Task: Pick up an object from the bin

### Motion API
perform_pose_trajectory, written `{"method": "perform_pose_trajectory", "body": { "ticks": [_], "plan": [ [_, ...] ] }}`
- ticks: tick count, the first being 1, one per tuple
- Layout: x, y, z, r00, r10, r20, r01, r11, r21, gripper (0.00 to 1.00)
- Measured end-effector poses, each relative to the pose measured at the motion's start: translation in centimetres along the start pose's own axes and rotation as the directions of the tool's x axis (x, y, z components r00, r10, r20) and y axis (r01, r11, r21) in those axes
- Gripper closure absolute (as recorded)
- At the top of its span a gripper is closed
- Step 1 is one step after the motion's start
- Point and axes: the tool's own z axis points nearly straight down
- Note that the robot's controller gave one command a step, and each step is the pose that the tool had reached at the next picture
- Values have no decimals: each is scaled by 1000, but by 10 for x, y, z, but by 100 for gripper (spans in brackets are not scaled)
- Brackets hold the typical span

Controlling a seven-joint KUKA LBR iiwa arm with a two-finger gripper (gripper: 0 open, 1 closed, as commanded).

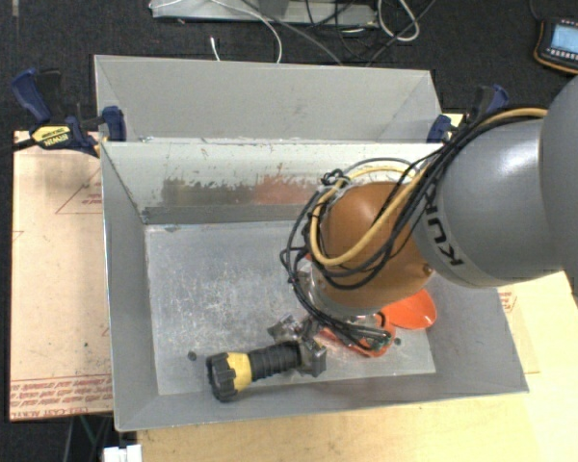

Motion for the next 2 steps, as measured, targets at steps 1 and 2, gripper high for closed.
{"method": "perform_pose_trajectory", "body": {
  "ticks": [1,2],
  "plan": [
    [-1,0,-40,1000,1,2,-1,1000,0,100],
    [-1,1,-84,1000,1,2,-1,1000,0,100]
  ]
}}
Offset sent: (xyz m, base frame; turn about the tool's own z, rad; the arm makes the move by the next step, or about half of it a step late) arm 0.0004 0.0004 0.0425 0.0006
